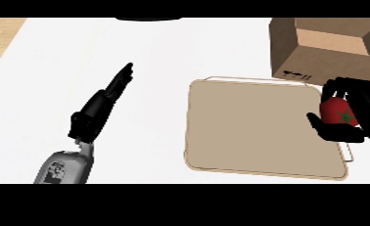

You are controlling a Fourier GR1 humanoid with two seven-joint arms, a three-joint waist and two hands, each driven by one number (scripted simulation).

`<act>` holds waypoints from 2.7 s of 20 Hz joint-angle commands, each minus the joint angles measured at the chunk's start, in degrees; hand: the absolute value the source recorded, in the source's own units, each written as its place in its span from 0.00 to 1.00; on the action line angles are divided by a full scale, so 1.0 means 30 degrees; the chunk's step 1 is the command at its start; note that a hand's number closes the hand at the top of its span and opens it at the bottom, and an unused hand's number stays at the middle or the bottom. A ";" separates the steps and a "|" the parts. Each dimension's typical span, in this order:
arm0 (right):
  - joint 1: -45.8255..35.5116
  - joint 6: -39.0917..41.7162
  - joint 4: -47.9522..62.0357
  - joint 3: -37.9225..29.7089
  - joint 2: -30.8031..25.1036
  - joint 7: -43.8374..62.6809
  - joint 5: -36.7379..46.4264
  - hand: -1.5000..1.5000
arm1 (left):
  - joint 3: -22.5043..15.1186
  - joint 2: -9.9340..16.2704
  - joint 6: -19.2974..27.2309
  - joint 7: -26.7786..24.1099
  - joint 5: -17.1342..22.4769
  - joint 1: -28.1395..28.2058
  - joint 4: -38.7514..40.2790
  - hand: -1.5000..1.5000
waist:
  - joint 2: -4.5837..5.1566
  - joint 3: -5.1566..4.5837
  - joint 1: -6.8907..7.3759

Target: Pick the tomato from the tray and place it in the cardboard box

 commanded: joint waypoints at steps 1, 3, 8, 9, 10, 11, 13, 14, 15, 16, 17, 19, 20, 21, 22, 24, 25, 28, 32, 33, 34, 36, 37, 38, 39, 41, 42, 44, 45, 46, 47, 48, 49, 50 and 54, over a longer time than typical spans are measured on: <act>0.1306 0.1640 -0.4006 -0.1505 -0.0801 -0.0037 -0.1523 1.00 | 0.0502 -0.0110 -0.0234 -0.0240 0.0096 -0.1285 0.1415 0.50 | 0.0028 0.0003 -0.0105; 0.1121 0.3300 -0.5901 -0.2811 -0.1137 0.0453 -0.3637 1.00 | 0.0812 0.0134 -0.0534 0.0723 0.0704 -0.0917 0.0446 0.50 | -0.0019 0.0000 -0.0135; 0.0433 0.4414 -0.8757 -0.5513 -0.0541 0.3419 -0.5618 1.00 | 0.0124 0.0070 -0.0589 0.0936 0.0270 0.0280 -0.1113 0.50 | -0.0011 0.0006 0.0077; 0.1286 0.3918 -0.9486 -0.5966 0.0010 0.3276 -0.5883 1.00 | 0.0413 0.0055 -0.0450 0.0738 0.0201 -0.0444 -0.0577 0.50 | -0.0007 0.0010 -0.0053; -0.0582 0.4617 -0.7974 -0.6782 -0.0306 0.3754 -0.7197 1.00 | 0.0156 -0.0404 0.0082 0.0696 -0.0423 -0.1099 0.0489 0.50 | 0.0051 0.0005 0.0048; -0.0577 0.5223 -0.8351 -0.7640 -0.0567 0.4189 -0.7981 1.00 | 0.0609 0.0239 -0.1000 0.1001 0.0717 -0.0290 -0.0885 0.50 | 0.0015 0.0006 0.0133; -0.1493 0.4892 -0.7757 -0.6806 -0.0002 0.5163 -0.6987 1.00 | 0.0108 -0.0619 -0.0069 0.1346 -0.0236 -0.0790 -0.0559 0.50 | 0.0069 0.0009 0.0250; -0.2020 0.5841 -0.7403 -0.8764 -0.1295 0.5179 -0.8309 1.00 | -0.0155 -0.0299 -0.0375 0.0975 -0.0198 0.0473 -0.1714 0.50 | 0.0036 0.0008 0.0265; -0.3521 0.5591 -0.5704 -0.8212 -0.1556 0.4996 -0.7981 1.00 | 0.0178 -0.0263 -0.0621 -0.0088 -0.0318 -0.0537 0.0474 0.50 | 0.0099 0.0003 0.0301; -0.3179 0.5472 -0.6672 -0.7375 -0.0979 0.5963 -0.7044 1.00 | 0.0232 -0.0643 -0.0424 -0.0506 -0.0450 -0.0957 0.1201 0.50 | 0.0093 0.0004 0.0253; -0.3441 0.5704 -0.6787 -0.7520 -0.1051 0.6525 -0.7097 1.00 | 0.0671 -0.0156 -0.0751 0.0769 -0.0014 -0.0723 -0.0086 0.50 | 0.0074 0.0007 0.0292; -0.4315 0.5475 -0.4818 -0.7956 -0.1634 0.5613 -0.6866 1.00 | 0.0426 -0.0691 -0.0217 -0.0124 -0.0655 -0.1085 0.0915 0.50 | 0.0095 0.0008 0.0296; -0.5236 0.5464 -0.4737 -0.7465 -0.1680 0.6405 -0.6625 1.00 | 0.0146 -0.0725 -0.0524 -0.0299 -0.0496 -0.0168 0.0433 0.50 | 0.0090 0.0005 0.0361; -0.5984 0.4426 -0.3046 -0.7015 -0.1561 0.5767 -0.5741 1.00 | 0.0330 -0.0634 -0.0508 0.0258 -0.0562 -0.1112 0.0702 0.50 | 0.0122 0.0008 0.0433; -0.6388 0.4930 -0.2002 -0.7419 -0.2024 0.5193 -0.6347 1.00 | 0.0237 -0.0726 -0.0618 -0.0587 -0.0607 -0.0576 0.1211 0.50 | 0.0117 0.0007 0.0403; -0.6270 0.5222 -0.1822 -0.8144 -0.2428 0.5056 -0.6455 1.00 | 0.0555 -0.0206 -0.1066 -0.0782 -0.0201 0.0786 0.0081 0.50 | 0.0083 0.0008 0.0371; -0.7488 0.5442 -0.0271 -0.8383 -0.2789 0.4818 -0.7142 1.00 | -0.0484 -0.1177 -0.0075 0.0124 -0.1105 0.0625 -0.0680 0.50 | 0.0086 0.0011 0.0433; -0.9241 0.4396 0.1626 -0.7165 -0.2368 0.4642 -0.6235 1.00 | -0.0249 -0.1078 -0.0539 0.0495 -0.0783 0.0097 -0.0837 0.50 | 0.0100 0.0009 0.0508; -1.0522 0.2849 0.5200 -0.6903 -0.2173 0.3159 -0.5354 1.00 | 0.0721 -0.0815 -0.0885 -0.0113 -0.0537 -0.1604 0.1263 0.50 | 0.0148 0.0009 0.0457; -1.0403 0.2451 0.6469 -0.6994 -0.2356 0.2060 -0.5083 1.00 | -0.0082 -0.0841 -0.0984 0.0185 -0.0645 0.0710 -0.0792 0.50 | 0.0132 0.0016 0.0613; -1.1178 0.1977 0.7032 -0.6513 -0.2063 0.2664 -0.4537 1.00 | 0.0309 -0.1095 -0.0400 0.0265 -0.1023 -0.0969 0.0435 0.50 | 0.0149 0.0012 0.0527; -1.0994 0.0660 0.8941 -0.6242 -0.2016 0.1054 -0.3536 1.00 | 0.0251 -0.0941 -0.0908 0.1007 -0.0540 -0.0524 -0.0832 0.50 | 0.0163 0.0022 0.0661; -1.1930 0.0099 1.0002 -0.5887 -0.2135 0.1041 -0.2842 1.00 | -0.0225 -0.1548 -0.0042 -0.0322 -0.1618 -0.0786 0.0874 0.50 | 0.0220 0.0015 0.0669; -1.1752 -0.0004 1.0232 -0.6077 -0.2215 0.0776 -0.2877 1.00 | 0.0677 -0.0836 -0.1153 0.0310 -0.0243 -0.0568 -0.0133 0.50 | 0.0153 0.0016 0.0577; -1.3300 -0.0076 1.1288 -0.5335 -0.1835 0.1570 -0.2393 1.00 | 0.0402 -0.1376 -0.0329 0.0226 -0.1100 -0.1507 0.1082 0.50 | 0.0194 0.0011 0.0630; -1.3317 -0.0090 1.1559 -0.4991 -0.1948 0.1271 -0.1918 1.00 | -0.0229 -0.1172 -0.0766 0.0112 -0.1154 0.0350 -0.0660 0.50 | 0.0125 0.0012 0.0594; -1.3027 -0.0871 1.2951 -0.5190 -0.2313 -0.0211 -0.1591 1.00 | 0.0423 -0.1011 -0.0788 -0.0131 -0.1041 -0.0869 0.0702 0.50 | 0.0176 0.0016 0.0554; -1.4147 -0.0688 1.5090 -0.5079 -0.2857 -0.1021 -0.1306 1.00 | 0.0938 -0.0628 -0.1250 0.0862 -0.0398 -0.1170 -0.0075 0.50 | 0.0194 0.0020 0.0716; -1.4397 -0.1846 1.6261 -0.4785 -0.1989 -0.1146 -0.0834 1.00 | 0.0876 -0.0919 -0.1040 0.0256 -0.0601 -0.1697 0.0814 0.50 | 0.0245 0.0021 0.0746; -1.4657 -0.1121 1.7025 -0.5138 -0.2728 -0.1893 -0.1175 1.00 | 0.0737 -0.1118 -0.0833 0.0880 -0.0685 -0.1392 0.0397 0.50 | 0.0201 0.0022 0.0674; -1.4669 -0.2754 1.7595 -0.4701 -0.1838 -0.1606 -0.0292 1.00 | 0.0064 -0.1193 -0.0811 0.0199 -0.1133 -0.0183 -0.0156 0.50 | 0.0212 0.0023 0.0794; -1.4477 -0.3367 1.8391 -0.4700 -0.1834 -0.2235 -0.0041 1.00 | 0.0475 -0.1198 -0.0990 0.0655 -0.0682 -0.0984 0.0081 0.50 | 0.0230 0.0026 0.0752; -1.4324 -0.2984 1.8884 -0.5051 -0.2100 -0.2825 -0.0477 1.00 | 0.1086 -0.0251 -0.1468 -0.0802 -0.0593 -0.0301 0.0284 0.50 | 0.0216 0.0023 0.0707; -1.4282 -0.4210 1.9486 -0.4792 -0.1171 -0.2565 -0.0011 1.00 | 0.0019 -0.1386 -0.0828 -0.0407 -0.1166 0.0042 0.0557 0.50 | 0.0241 0.0027 0.0752; -1.5163 -0.3186 2.2667 -0.6853 -0.1636 -0.2396 -0.1745 0.00 | 0.0742 -0.0663 -0.1587 -0.0029 -0.0417 -0.0437 0.0081 0.50 | 0.0352 0.0048 0.1025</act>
